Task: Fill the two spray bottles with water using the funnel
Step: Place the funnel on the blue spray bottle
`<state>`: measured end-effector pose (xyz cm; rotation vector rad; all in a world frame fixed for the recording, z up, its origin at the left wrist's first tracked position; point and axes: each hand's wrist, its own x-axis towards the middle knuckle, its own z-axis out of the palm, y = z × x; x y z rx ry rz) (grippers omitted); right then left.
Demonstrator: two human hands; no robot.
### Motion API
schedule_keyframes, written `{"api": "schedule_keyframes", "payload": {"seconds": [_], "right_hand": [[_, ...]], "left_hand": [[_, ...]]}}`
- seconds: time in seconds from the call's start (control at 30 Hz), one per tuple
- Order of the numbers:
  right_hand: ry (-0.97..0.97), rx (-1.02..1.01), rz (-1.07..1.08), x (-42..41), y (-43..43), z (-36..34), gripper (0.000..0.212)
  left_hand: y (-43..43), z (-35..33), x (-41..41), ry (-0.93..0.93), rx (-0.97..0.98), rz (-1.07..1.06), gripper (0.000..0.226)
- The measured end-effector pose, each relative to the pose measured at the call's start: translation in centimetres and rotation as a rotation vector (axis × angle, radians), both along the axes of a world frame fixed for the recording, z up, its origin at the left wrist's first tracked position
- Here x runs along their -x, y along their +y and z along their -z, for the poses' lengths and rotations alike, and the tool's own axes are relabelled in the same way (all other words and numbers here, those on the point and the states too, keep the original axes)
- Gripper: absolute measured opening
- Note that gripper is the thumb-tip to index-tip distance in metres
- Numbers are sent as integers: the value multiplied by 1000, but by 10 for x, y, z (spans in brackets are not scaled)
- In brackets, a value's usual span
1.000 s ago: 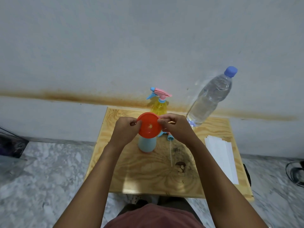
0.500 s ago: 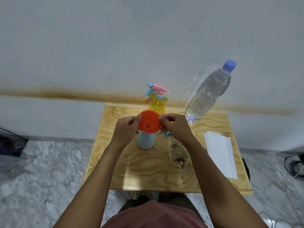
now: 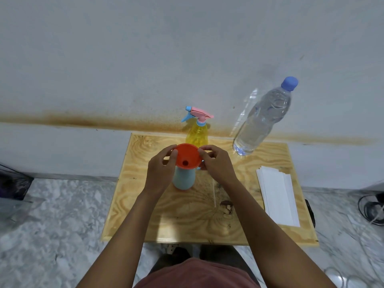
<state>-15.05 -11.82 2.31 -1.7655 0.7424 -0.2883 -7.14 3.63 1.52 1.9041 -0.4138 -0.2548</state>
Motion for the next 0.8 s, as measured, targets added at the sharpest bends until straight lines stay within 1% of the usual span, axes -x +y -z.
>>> {"api": "schedule_keyframes", "payload": {"seconds": [0.1, 0.2, 0.37, 0.5, 0.57, 0.67, 0.73, 0.8], "right_hand": [[-18, 52, -26, 4, 4, 2, 27], [-18, 67, -43, 7, 8, 5, 25], [-26, 33, -21, 9, 10, 4, 25], [-2, 88, -10, 10, 8, 3, 26], [-8, 129, 14, 13, 3, -2, 26], [-50, 257, 69, 22, -13, -20, 24], [-116, 367, 135, 31, -32, -37, 22], [-164, 388, 223, 42, -55, -56, 20]], "left_hand": [[3, 4, 4, -60, -27, 33, 36], [5, 9, 6, -104, -24, 57, 40], [3, 14, 6, -108, -18, 68, 43], [6, 15, 5, -125, -15, 50, 45], [6, 7, 2, -186, -33, 5, 47], [-7, -23, -4, -381, -32, -21, 50], [-27, -48, -6, -487, 5, 16, 46], [-59, -68, -3, -493, 62, 103, 42]]}}
